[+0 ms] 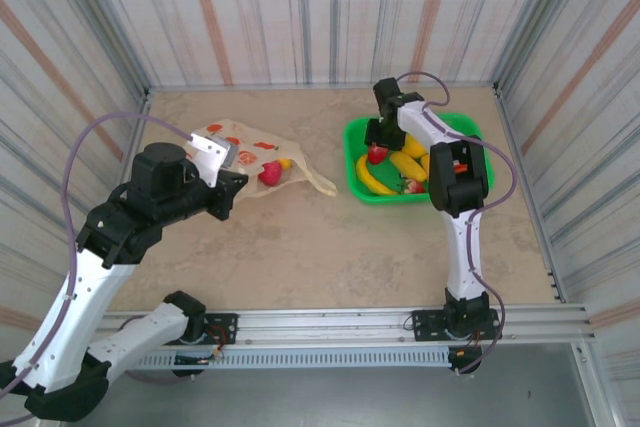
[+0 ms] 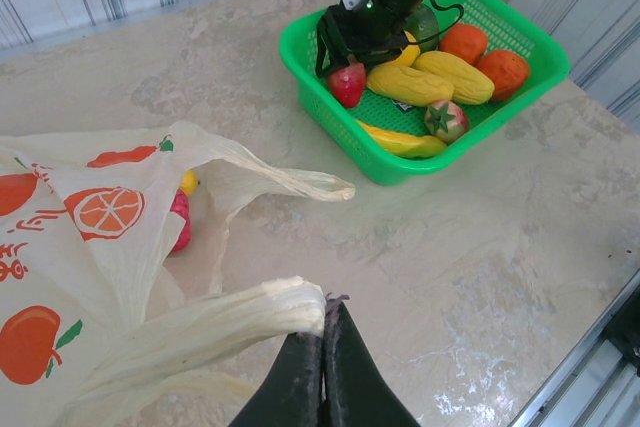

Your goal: Place the fake fruits into the plastic bag and tie a complex knot

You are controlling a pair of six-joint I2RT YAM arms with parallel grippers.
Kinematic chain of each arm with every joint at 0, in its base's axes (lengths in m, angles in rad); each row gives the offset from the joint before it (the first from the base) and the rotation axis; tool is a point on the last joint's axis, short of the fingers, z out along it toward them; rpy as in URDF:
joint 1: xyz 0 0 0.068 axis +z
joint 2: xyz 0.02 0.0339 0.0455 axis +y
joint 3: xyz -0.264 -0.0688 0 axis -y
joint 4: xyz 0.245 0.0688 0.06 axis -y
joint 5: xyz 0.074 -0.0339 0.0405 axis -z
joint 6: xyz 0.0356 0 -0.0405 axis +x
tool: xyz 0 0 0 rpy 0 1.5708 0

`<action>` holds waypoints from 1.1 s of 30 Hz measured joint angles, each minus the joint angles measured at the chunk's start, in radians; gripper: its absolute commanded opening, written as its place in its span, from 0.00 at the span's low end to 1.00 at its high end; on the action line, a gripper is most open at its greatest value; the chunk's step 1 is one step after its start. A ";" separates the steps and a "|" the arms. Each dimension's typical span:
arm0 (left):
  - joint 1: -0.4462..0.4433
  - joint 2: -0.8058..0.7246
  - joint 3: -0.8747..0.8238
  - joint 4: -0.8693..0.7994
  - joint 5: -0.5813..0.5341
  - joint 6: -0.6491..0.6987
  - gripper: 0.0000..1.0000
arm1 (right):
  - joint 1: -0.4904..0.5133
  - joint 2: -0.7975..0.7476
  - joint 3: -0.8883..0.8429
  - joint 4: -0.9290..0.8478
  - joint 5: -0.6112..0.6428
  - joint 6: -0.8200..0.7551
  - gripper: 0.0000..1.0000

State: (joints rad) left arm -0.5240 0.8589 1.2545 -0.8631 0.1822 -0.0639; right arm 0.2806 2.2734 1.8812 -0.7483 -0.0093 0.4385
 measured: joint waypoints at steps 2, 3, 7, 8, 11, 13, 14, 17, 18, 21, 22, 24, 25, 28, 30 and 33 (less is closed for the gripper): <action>0.000 0.000 0.000 0.000 -0.001 0.000 0.00 | -0.005 -0.028 -0.040 0.019 -0.012 0.002 0.54; 0.000 0.000 0.000 0.000 -0.001 0.000 0.00 | -0.006 -0.044 -0.063 0.026 -0.016 0.003 0.53; 0.000 0.000 0.000 0.000 -0.001 0.000 0.00 | -0.011 -0.129 -0.141 0.038 -0.024 0.005 0.51; 0.000 0.000 0.000 0.000 -0.001 0.000 0.00 | -0.011 -0.158 -0.154 0.040 -0.029 0.005 0.51; 0.000 0.000 0.000 0.000 -0.001 0.000 0.00 | -0.003 -0.267 -0.187 0.049 -0.049 0.004 0.50; 0.000 0.000 0.000 0.000 0.000 0.000 0.00 | 0.013 -0.348 -0.200 0.057 -0.058 0.001 0.50; 0.000 0.000 0.000 0.000 0.000 0.000 0.00 | 0.024 -0.389 -0.208 0.068 -0.066 0.001 0.50; 0.000 0.000 0.000 0.000 -0.001 0.000 0.00 | 0.068 -0.505 -0.247 0.104 -0.099 0.001 0.49; 0.000 0.000 0.000 0.000 0.000 0.000 0.00 | 0.086 -0.542 -0.268 0.121 -0.115 0.002 0.49; 0.000 0.000 0.000 0.000 0.000 -0.001 0.00 | 0.145 -0.612 -0.322 0.175 -0.166 0.016 0.49; 0.000 0.000 0.000 0.000 0.000 0.000 0.00 | 0.166 -0.623 -0.336 0.193 -0.181 0.023 0.49; 0.000 0.000 0.000 0.000 0.000 -0.001 0.00 | 0.221 -0.627 -0.357 0.233 -0.219 0.039 0.49; 0.000 0.000 0.000 0.000 0.000 -0.001 0.00 | 0.247 -0.620 -0.360 0.249 -0.234 0.047 0.49; 0.000 -0.001 0.000 0.000 0.000 -0.001 0.00 | 0.327 -0.576 -0.356 0.290 -0.271 0.060 0.49; 0.000 -0.003 0.000 0.000 0.000 -0.001 0.00 | 0.379 -0.521 -0.335 0.307 -0.290 0.071 0.49; 0.000 -0.009 0.000 0.000 0.000 -0.001 0.00 | 0.438 -0.428 -0.301 0.337 -0.326 0.089 0.49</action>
State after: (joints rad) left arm -0.5240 0.8497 1.2545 -0.8631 0.1818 -0.0647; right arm 0.7189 1.8458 1.5803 -0.4114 -0.3355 0.5270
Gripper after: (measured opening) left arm 0.043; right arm 0.600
